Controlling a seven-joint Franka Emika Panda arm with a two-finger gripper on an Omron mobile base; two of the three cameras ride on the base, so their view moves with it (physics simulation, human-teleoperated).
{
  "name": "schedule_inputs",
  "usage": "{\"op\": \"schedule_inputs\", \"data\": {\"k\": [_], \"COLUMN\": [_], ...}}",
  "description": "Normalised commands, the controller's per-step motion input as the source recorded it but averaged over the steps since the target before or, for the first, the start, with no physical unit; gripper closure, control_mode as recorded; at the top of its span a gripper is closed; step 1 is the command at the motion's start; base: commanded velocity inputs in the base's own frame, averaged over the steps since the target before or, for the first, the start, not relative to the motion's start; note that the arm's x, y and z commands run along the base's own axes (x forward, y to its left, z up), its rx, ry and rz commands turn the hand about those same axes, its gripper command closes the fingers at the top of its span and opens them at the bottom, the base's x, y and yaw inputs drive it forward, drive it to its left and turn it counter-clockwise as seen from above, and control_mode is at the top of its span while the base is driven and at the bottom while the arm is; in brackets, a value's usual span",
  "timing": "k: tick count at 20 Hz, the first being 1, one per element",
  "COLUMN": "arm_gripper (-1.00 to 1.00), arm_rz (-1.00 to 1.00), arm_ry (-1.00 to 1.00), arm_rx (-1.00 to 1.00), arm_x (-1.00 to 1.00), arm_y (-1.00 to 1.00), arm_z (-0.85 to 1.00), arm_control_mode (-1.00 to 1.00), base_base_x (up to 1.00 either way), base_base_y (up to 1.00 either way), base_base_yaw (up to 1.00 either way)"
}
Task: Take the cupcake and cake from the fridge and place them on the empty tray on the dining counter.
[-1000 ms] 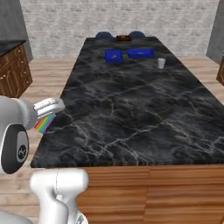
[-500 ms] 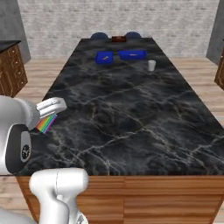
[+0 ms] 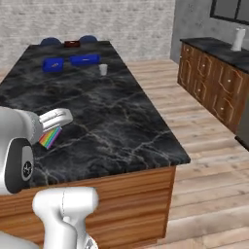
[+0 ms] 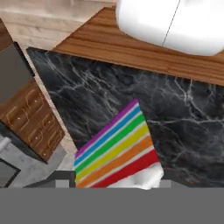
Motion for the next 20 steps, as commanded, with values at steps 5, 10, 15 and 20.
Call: {"op": "schedule_inputs", "data": {"k": [5, 10, 15, 20], "arm_gripper": [1.0, 1.0, 1.0, 1.0], "arm_rz": [0.0, 0.0, 0.0, 0.0], "arm_ry": [0.0, 0.0, 0.0, 0.0], "arm_rx": [0.0, 0.0, 0.0, 0.0], "arm_x": [0.0, 0.0, 0.0, 0.0], "arm_y": [0.0, 0.0, 0.0, 0.0], "arm_z": [0.0, 0.0, 0.0, 0.0], "arm_control_mode": [1.0, 1.0, 1.0, 1.0], "base_base_x": [0.27, 0.46, 0.75, 0.98], "base_base_y": [-1.0, -1.0, -0.91, -0.67], "base_base_yaw": [-0.69, -0.58, -0.35, -0.16]}}
